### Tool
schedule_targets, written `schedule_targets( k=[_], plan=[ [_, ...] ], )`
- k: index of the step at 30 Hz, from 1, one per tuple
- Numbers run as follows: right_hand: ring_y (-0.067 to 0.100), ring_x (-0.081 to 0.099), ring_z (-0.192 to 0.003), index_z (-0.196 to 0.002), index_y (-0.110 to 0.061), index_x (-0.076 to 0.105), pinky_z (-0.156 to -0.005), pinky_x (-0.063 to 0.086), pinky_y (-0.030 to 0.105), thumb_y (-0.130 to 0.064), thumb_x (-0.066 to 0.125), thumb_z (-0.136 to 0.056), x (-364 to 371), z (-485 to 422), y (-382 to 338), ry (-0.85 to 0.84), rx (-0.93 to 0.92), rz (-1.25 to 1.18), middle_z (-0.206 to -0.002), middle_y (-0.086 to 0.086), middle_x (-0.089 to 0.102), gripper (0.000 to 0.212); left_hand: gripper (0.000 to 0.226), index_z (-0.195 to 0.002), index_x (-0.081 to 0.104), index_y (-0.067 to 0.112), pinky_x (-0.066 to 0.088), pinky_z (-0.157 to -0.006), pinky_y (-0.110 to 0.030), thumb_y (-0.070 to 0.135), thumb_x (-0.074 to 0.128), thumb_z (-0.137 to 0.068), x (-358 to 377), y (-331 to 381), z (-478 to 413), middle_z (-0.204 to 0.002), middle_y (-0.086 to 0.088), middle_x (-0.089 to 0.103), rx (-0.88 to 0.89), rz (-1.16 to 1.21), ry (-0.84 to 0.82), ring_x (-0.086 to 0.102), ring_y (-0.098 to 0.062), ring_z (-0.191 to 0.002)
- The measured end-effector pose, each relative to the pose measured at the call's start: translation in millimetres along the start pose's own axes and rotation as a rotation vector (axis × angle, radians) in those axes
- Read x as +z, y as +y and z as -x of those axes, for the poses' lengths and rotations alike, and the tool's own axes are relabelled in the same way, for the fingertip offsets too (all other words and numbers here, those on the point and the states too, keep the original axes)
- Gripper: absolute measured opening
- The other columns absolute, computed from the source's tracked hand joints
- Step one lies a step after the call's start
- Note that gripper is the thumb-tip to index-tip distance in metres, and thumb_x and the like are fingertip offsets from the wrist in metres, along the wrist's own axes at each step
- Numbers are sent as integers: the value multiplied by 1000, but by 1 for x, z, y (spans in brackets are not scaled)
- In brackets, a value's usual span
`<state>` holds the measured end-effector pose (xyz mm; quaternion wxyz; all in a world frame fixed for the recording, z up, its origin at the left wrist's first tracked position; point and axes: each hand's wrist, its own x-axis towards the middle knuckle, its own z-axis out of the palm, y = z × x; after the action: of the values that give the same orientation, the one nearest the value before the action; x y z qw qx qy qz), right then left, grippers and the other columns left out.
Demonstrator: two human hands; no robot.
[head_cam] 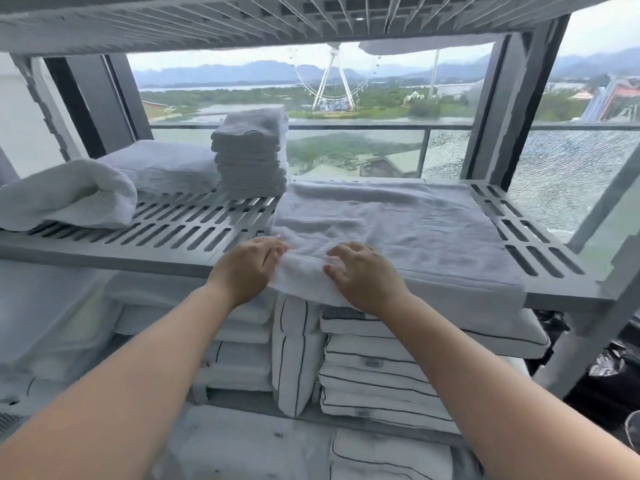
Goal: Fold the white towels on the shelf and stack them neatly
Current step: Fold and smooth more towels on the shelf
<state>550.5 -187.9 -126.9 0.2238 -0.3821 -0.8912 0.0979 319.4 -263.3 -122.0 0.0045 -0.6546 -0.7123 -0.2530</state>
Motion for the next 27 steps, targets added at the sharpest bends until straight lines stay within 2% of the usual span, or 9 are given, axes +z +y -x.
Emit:
schedule_targets(
  k=[5, 8, 11, 14, 16, 18, 21, 24, 27],
  plan=[
    [22, 50, -128, -136, -27, 54, -96, 41, 36, -48, 37, -101, 22, -45, -36, -54, 101, -85, -140, -1, 56, 44, 37, -131, 61, 23, 43, -105, -38, 32, 48, -97, -20, -39, -27, -143, 5, 54, 77, -24, -43, 51, -17, -129],
    [20, 57, -101, -110, -27, 60, -75, 38, 33, -51, 45, -97, 34, -67, -52, -45, 185, -108, -105, -2, 66, 31, 43, -134, 59, 15, 31, -115, -43, 32, 34, -104, -22, -55, -50, -151, -8, 44, -73, -49, -79, 38, -25, -140],
    [16, 53, -86, -94, -31, 54, -66, 36, 33, -53, 52, -91, 40, -77, -59, -4, 230, -89, -81, -16, 53, 23, 41, -130, 64, 16, 22, -117, -41, 30, 35, -104, -18, -56, -70, -153, -16, 39, -107, 28, -166, 32, -31, -142],
    [16, 58, -91, -99, -32, 57, -70, 40, 33, -48, 54, -90, 41, -80, -55, 38, 252, -110, -94, -10, 63, 19, 39, -118, 71, 15, 39, -109, -38, 3, 41, -95, -11, -48, -84, -135, -11, 58, -46, 342, -189, 52, -29, -126],
    [17, 62, -98, -107, -31, 62, -72, 41, 30, -45, 54, -92, 41, -83, -54, 94, 306, -188, -104, -7, 69, 22, 48, -109, 72, 16, 52, -84, -27, -10, 38, -88, -8, -42, -87, -111, -9, 69, -86, 630, -178, 65, -23, -94],
    [18, 62, -106, -119, -27, 64, -76, 40, 29, -44, 53, -95, 39, -88, -53, 128, 361, -246, -113, -4, 70, 31, 48, -106, 71, 20, 47, -67, -25, -10, 38, -88, -6, -35, -88, -90, -8, 66, -130, 830, -174, 56, -20, -70],
    [20, 62, -110, -129, -27, 61, -83, 42, 30, -44, 52, -98, 39, -95, -51, 114, 381, -266, -120, 1, 69, 37, 40, -110, 67, 25, 47, -67, -35, -5, 48, -91, -9, -25, -91, -87, -7, 58, -168, 997, -151, 53, -23, -72],
    [19, 61, -109, -133, -29, 59, -88, 44, 31, -45, 51, -99, 41, -98, -52, 84, 331, -236, -121, 1, 68, 38, 33, -115, 63, 23, 53, -66, -30, 4, 65, -89, -17, -28, -97, -103, -6, 62, -257, 963, -104, 62, -18, -84],
    [20, 54, -122, -135, -32, 57, -103, 42, 39, -46, 47, -99, 44, -99, -53, 66, 260, -137, -128, 2, 62, 40, 28, -111, 62, 18, 48, -55, -25, 6, 66, -86, -29, -45, -100, -102, -9, 64, -380, 875, -166, 61, -20, -77]
  ],
)
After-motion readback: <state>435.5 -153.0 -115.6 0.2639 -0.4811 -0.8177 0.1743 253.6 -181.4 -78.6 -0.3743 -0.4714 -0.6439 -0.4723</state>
